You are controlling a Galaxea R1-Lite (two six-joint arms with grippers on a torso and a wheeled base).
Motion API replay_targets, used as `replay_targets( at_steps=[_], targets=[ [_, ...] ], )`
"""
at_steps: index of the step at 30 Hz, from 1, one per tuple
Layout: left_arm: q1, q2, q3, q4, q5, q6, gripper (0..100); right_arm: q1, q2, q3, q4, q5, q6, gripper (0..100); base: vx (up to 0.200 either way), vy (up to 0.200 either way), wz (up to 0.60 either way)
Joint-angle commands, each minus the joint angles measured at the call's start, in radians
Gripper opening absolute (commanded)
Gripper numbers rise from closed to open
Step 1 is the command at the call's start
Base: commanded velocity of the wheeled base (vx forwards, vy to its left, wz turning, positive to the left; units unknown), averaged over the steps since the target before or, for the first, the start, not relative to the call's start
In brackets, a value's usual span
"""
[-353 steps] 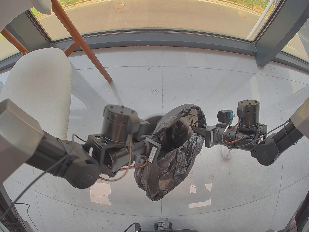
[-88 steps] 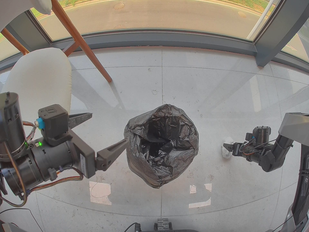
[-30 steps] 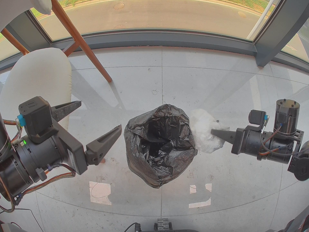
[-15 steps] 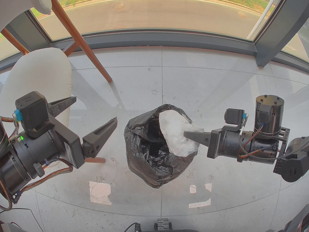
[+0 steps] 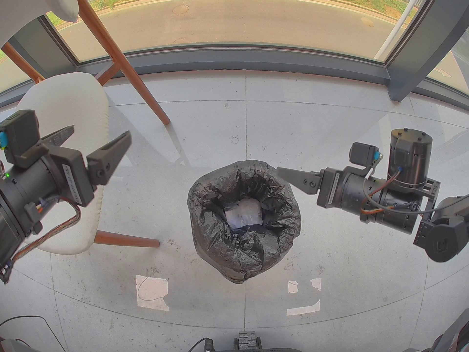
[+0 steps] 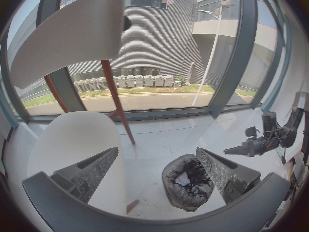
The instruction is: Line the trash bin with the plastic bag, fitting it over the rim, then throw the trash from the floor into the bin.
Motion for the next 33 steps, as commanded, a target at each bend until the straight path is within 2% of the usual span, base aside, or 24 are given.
replay_targets(
  at_steps=[1, 2, 3, 4, 6, 8, 10, 12, 13, 16, 18, 21, 22, 23, 25, 28, 31, 33],
  targets=[
    [0.217, -0.181, -0.019, 0.256, 0.007, -0.076, 100, -0.166, -0.136, 0.034, 0.011, -0.024, 0.005, 100, 0.0, 0.0, 0.0],
    [0.269, -0.219, -0.019, 0.346, 0.006, -0.107, 100, -0.209, -0.162, 0.054, 0.011, -0.033, 0.003, 100, 0.0, 0.0, 0.0],
    [0.269, -0.219, -0.019, 0.346, 0.006, -0.107, 100, -0.209, -0.162, 0.054, 0.011, -0.033, 0.003, 100, 0.0, 0.0, 0.0],
    [0.354, -0.287, -0.022, 0.509, 0.004, -0.177, 100, -0.297, -0.222, 0.1, 0.011, -0.059, 0.002, 100, 0.0, 0.0, 0.0],
    [0.404, -0.368, -0.013, 0.65, 0.006, -0.265, 100, -0.395, -0.315, 0.172, 0.015, -0.093, -0.005, 100, 0.0, 0.0, 0.0],
    [0.415, -0.397, -0.005, 0.687, 0.007, -0.295, 100, -0.432, -0.357, 0.208, 0.019, -0.098, -0.008, 100, 0.0, 0.0, 0.0],
    [0.421, -0.464, 0.027, 0.728, 0.007, -0.349, 100, -0.504, -0.47, 0.289, 0.062, -0.099, -0.011, 100, 0.0, 0.0, 0.0],
    [0.421, -0.475, 0.033, 0.73, 0.007, -0.355, 100, -0.51, -0.485, 0.3, 0.071, -0.099, -0.011, 100, 0.0, 0.0, 0.0],
    [0.421, -0.58, 0.12, 0.734, 0.004, -0.372, 100, -0.547, -0.646, 0.384, 0.166, -0.098, -0.02, 100, 0.0, 0.0, 0.0],
    [0.423, -0.747, 0.255, 0.733, 0.004, -0.371, 100, -0.551, -0.873, 0.455, 0.315, -0.099, -0.063, 100, 0.0, 0.0, 0.0],
    [0.435, -0.796, 0.291, 0.739, 0.007, -0.372, 100, -0.554, -0.962, 0.464, 0.386, -0.099, -0.098, 100, 0.0, 0.0, 0.0],
    [0.505, -0.883, 0.351, 0.753, 0.006, -0.374, 100, -0.573, -1.159, 0.482, 0.571, -0.099, -0.138, 100, 0.0, 0.0, 0.0],
    [0.51, -0.889, 0.354, 0.754, 0.006, -0.374, 100, -0.574, -1.17, 0.482, 0.582, -0.098, -0.138, 100, 0.0, 0.0, 0.0],
    [0.55, -0.957, 0.377, 0.783, -0.001, -0.374, 100, -0.587, -1.28, 0.481, 0.711, -0.093, -0.146, 100, 0.0, 0.0, 0.0],
    [0.561, -1.041, 0.389, 0.848, -0.021, -0.369, 100, -0.593, -1.381, 0.473, 0.826, -0.088, -0.158, 100, 0.0, 0.0, 0.0],
    [0.562, -1.089, 0.389, 0.904, -0.039, -0.387, 100, -0.596, -1.49, 0.485, 0.881, -0.088, -0.207, 100, 0.0, 0.0, 0.0],
    [0.562, -1.084, 0.392, 0.846, -0.056, -0.406, 100, -0.602, -1.578, 0.53, 0.884, -0.096, -0.236, 100, 0.0, 0.0, 0.0],
    [0.564, -1.084, 0.416, 0.766, -0.134, -0.406, 100, -0.596, -1.656, 0.586, 0.88, -0.098, -0.307, 100, 0.0, 0.0, 0.0]
  ],
)
